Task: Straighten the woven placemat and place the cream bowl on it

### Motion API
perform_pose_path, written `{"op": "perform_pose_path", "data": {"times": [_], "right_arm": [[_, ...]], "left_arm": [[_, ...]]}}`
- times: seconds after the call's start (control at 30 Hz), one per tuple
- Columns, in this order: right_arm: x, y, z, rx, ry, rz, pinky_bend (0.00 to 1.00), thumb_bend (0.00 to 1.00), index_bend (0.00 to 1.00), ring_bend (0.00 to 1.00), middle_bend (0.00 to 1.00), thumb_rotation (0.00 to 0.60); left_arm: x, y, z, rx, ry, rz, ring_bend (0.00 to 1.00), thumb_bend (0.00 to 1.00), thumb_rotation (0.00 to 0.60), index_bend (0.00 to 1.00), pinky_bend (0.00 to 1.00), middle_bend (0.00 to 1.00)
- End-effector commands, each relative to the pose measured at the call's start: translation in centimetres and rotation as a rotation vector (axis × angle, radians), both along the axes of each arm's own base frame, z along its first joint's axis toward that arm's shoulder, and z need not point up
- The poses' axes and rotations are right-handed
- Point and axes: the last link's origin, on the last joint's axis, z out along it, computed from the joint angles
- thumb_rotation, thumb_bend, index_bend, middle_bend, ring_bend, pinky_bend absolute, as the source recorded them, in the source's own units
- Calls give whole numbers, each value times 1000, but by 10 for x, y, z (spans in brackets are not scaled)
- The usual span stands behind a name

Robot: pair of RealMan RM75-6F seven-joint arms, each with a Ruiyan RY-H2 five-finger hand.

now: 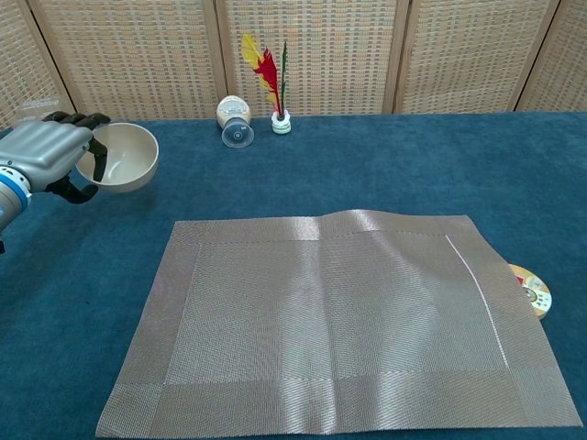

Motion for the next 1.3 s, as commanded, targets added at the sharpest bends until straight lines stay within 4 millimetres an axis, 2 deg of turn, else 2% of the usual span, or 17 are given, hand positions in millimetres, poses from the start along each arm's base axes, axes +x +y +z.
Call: {"op": "perform_pose_path", "data": {"times": [0.03, 0.13, 0.33, 0.53, 0.6, 0.7, 0.9, 1.3], "right_arm": [[1, 1, 1, -1, -3, 6, 0, 379, 213, 0, 0, 600], [2, 2, 2, -3, -6, 10, 0, 378, 213, 0, 0, 600], [2, 4, 4, -3, -13, 9, 0, 379, 213, 0, 0, 600], [2, 4, 7, -7, -24, 9, 0, 379, 213, 0, 0, 600], [1, 4, 9, -9, -34, 5, 0, 378, 213, 0, 0, 600], [1, 3, 11, -10, -43, 5, 0, 378, 213, 0, 0, 600], [0, 3, 15, -14, -57, 6, 0, 378, 213, 0, 0, 600], [1, 5, 18, -15, -71, 12, 0, 378, 213, 0, 0, 600]], "left_arm": [[15, -11, 7, 3, -29, -87, 0, 443, 600, 719, 0, 0], [30, -21, 7, -9, -46, -152, 0, 443, 600, 720, 0, 0], [73, -54, -2, -73, -85, -301, 0, 442, 600, 720, 0, 0], [117, -93, -24, -179, -107, -436, 0, 442, 600, 720, 0, 0], [144, -119, -42, -258, -126, -512, 0, 441, 600, 720, 0, 0], [155, -133, -54, -292, -113, -526, 0, 440, 600, 720, 0, 0], [162, -146, -73, -337, -84, -531, 0, 440, 600, 718, 0, 0], [170, -145, -89, -361, -56, -506, 0, 440, 600, 707, 0, 0]]}}
